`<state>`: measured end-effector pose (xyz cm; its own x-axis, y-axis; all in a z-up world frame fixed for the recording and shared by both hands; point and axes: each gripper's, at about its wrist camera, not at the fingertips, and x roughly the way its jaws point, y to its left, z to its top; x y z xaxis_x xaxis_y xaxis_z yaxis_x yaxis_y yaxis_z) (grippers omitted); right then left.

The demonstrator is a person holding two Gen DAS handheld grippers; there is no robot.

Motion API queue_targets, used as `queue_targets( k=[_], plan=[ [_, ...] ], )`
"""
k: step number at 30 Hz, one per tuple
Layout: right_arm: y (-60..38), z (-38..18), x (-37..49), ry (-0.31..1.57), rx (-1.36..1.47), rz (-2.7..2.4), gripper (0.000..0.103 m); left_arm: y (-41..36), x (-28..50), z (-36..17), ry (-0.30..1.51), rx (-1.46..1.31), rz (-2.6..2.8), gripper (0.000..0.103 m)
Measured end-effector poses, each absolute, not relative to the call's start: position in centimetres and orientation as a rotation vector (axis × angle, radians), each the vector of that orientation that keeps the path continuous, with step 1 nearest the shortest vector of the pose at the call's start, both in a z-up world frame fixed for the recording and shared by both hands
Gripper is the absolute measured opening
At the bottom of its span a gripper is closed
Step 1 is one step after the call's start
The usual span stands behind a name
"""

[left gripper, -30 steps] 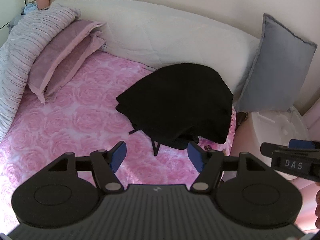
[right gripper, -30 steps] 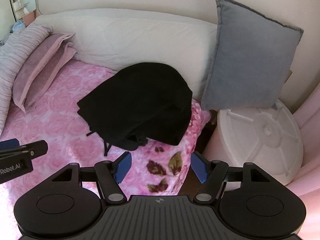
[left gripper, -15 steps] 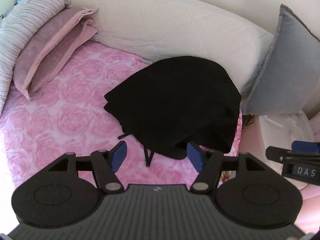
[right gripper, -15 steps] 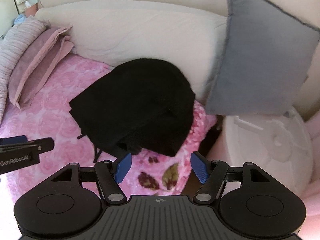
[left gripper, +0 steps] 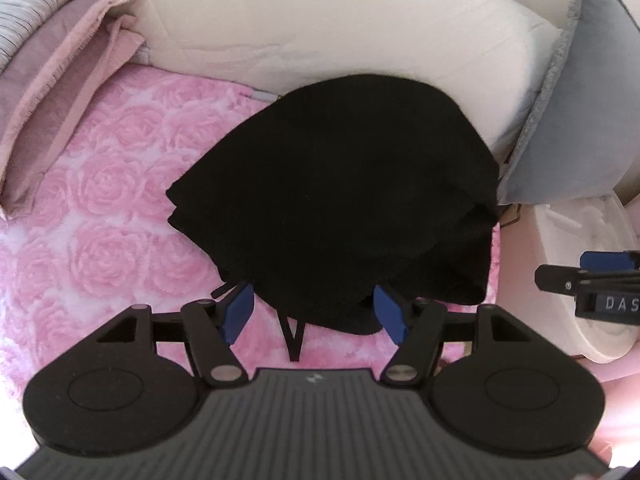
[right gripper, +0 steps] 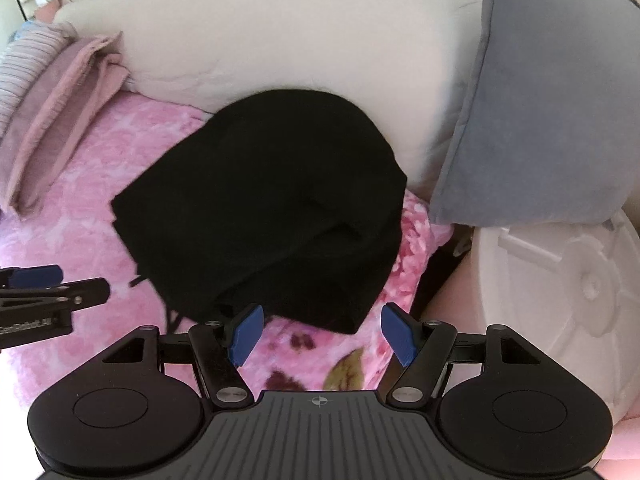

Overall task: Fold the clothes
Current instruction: 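Close the left gripper on the black garment's edge while the right gripper grasps another edge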

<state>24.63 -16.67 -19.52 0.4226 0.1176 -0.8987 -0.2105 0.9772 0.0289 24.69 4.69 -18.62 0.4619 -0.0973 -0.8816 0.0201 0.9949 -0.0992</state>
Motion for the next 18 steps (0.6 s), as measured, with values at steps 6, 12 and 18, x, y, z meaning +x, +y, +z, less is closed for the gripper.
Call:
queue_targets(
  k=[6, 12, 18],
  plan=[
    [-17.1, -22.1, 27.5, 1.113, -0.055, 0.166, 0.069, 5.0, 27.4, -21.4, 1.116, -0.093, -0.094, 0.063],
    [-17.7, -24.3, 30.3, 1.123, -0.017, 0.148, 0.069, 5.2, 30.0, -24.0, 1.137, -0.139, -0.107, 0.063],
    [-18.0, -27.1, 32.6, 1.125, -0.022, 0.134, 0.069, 5.8, 32.5, -27.0, 1.154, -0.251, -0.097, 0.063]
  ],
)
